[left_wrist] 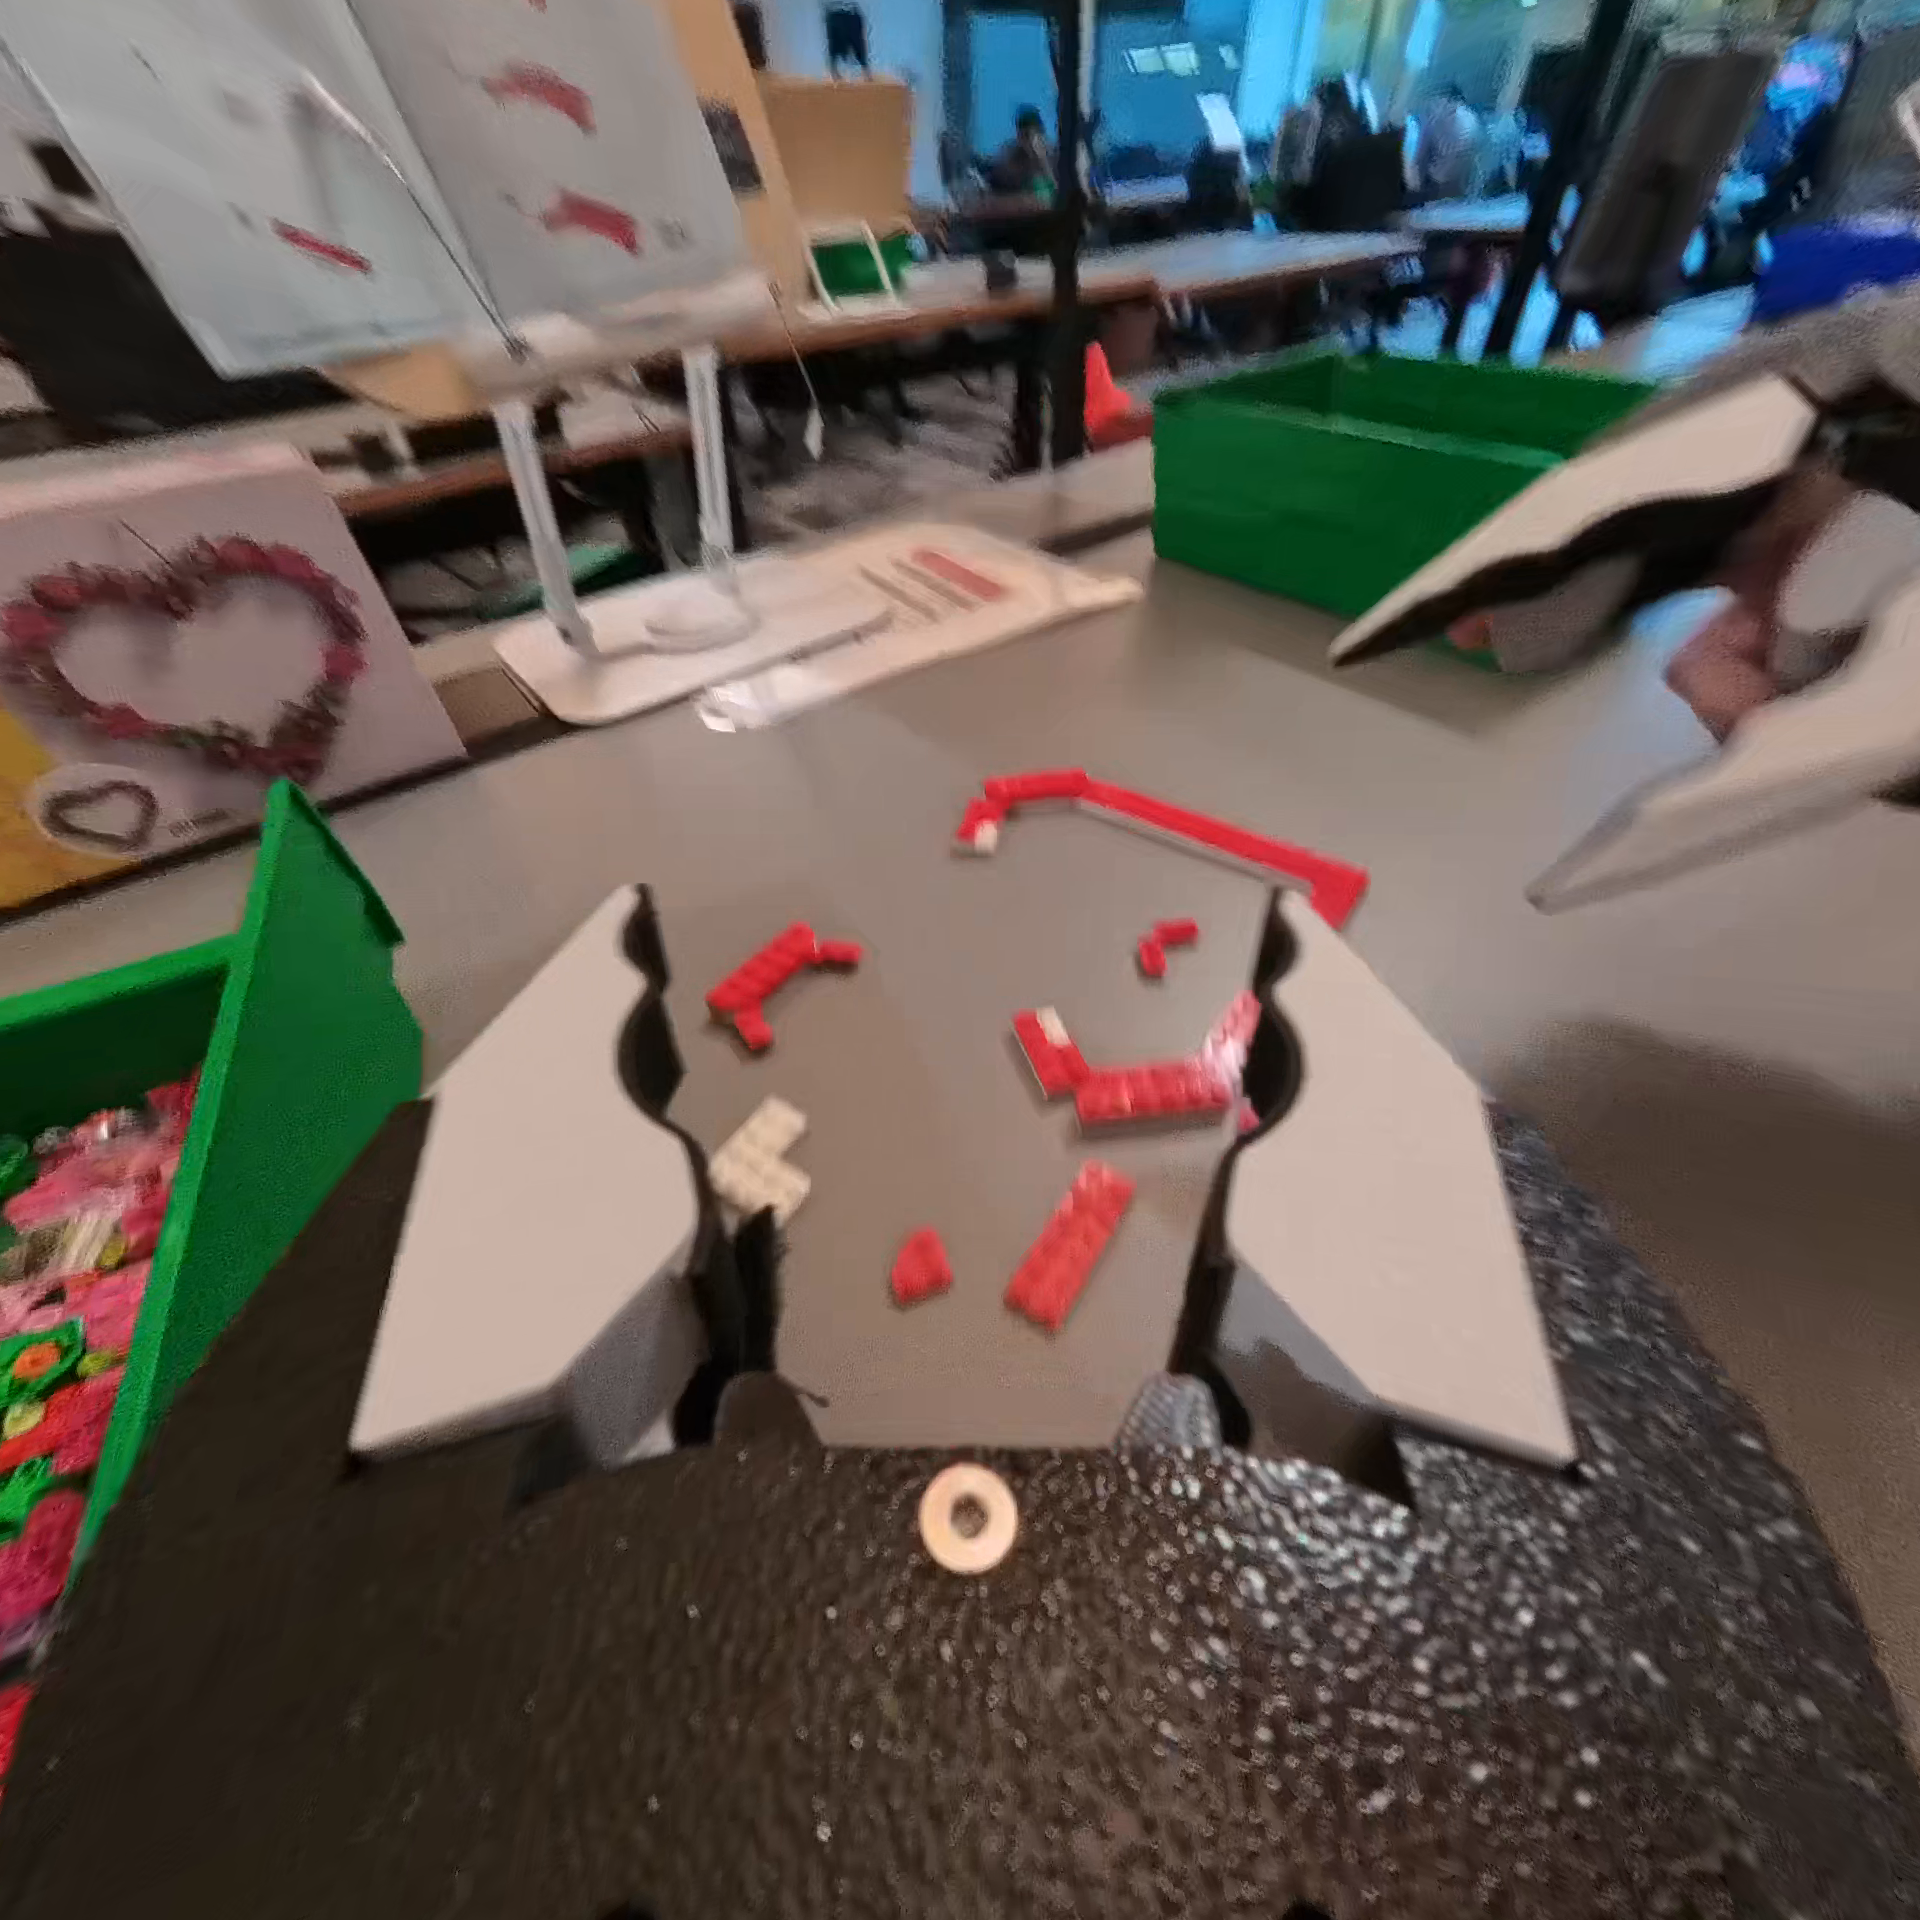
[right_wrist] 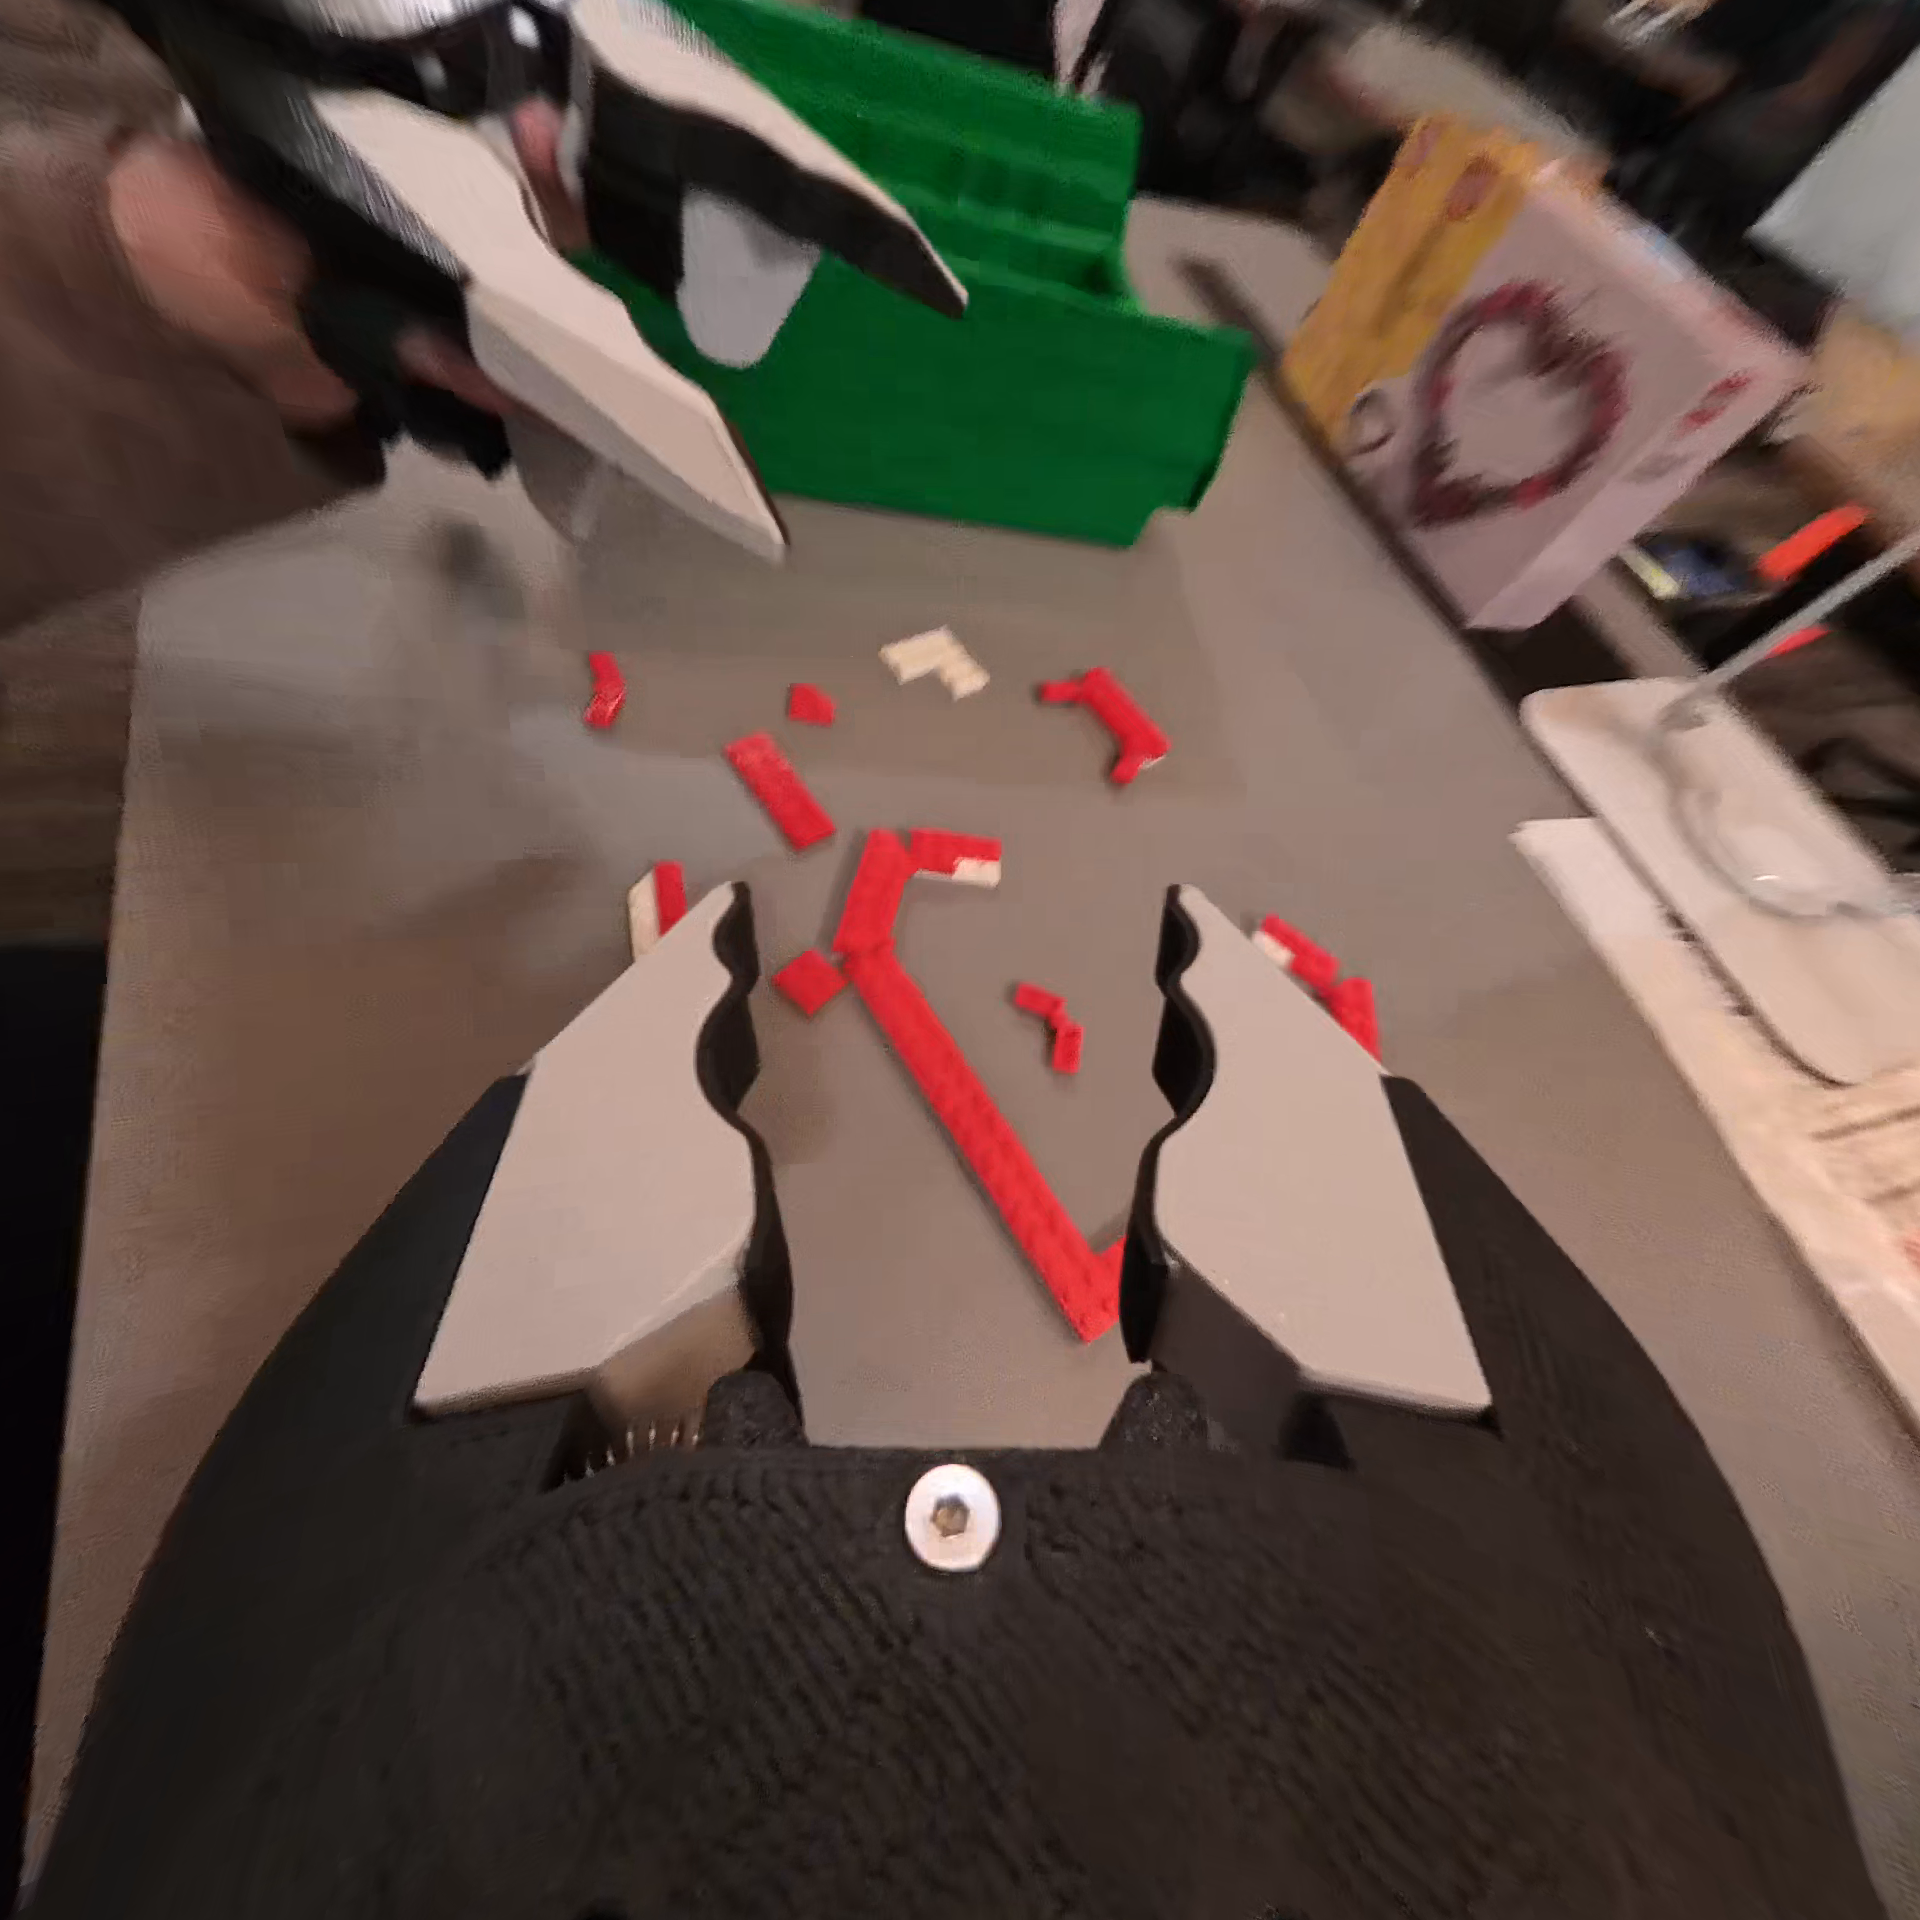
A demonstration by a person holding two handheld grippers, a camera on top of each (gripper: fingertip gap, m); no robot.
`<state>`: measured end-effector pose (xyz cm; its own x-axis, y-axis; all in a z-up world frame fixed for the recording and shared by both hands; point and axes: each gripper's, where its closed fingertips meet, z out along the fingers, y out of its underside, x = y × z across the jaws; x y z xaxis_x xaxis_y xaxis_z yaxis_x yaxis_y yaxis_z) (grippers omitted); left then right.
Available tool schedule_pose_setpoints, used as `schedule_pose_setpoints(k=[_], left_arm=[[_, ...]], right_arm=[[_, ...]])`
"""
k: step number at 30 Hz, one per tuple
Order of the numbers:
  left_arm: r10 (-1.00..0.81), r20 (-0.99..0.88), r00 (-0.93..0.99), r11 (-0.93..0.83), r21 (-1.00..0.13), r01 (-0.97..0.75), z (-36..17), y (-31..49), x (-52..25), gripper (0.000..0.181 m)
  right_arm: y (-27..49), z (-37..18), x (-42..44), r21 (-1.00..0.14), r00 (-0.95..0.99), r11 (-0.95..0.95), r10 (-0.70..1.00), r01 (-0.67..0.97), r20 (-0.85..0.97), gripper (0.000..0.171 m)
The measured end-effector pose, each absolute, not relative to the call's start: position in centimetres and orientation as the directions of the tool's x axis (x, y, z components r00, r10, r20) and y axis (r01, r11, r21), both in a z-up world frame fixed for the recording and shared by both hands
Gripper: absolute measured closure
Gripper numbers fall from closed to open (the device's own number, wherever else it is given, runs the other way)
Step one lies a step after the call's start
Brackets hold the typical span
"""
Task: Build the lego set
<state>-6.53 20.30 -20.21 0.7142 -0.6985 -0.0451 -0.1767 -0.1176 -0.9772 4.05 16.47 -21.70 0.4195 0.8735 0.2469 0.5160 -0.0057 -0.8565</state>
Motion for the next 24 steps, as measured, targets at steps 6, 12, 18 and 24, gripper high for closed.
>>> schedule_pose_setpoints(k=[6, 12, 18, 24], left_arm=[[-0.803, -0.059, 0.592, -0.220, -0.895, -0.387, -25.2, 16.5, -9.5, 0.109], [-0.861, 0.061, 0.505, -0.294, -0.870, -0.396, -26.6, 13.8, -10.0, 0.126], [-0.876, 0.111, 0.469, -0.315, -0.869, -0.382, -26.8, 12.6, -10.6, 0.123], [-0.889, 0.120, 0.441, -0.309, -0.869, -0.386, -27.1, 12.3, -10.3, 0.120]], right_arm=[[17.0, -26.7, -0.1, -0.779, 0.220, -0.034, 0.966, 0.626, 0.135, 0.131], [16.4, -29.3, -4.5, -0.725, 0.067, -0.010, 0.996, 0.689, 0.050, 0.137], [16.5, -30.8, -6.1, -0.677, 0.033, -0.016, 0.999, 0.735, 0.012, 0.142], [16.4, -31.9, -6.5, -0.630, 0.020, -0.006, 1.000, 0.776, 0.015, 0.143]])
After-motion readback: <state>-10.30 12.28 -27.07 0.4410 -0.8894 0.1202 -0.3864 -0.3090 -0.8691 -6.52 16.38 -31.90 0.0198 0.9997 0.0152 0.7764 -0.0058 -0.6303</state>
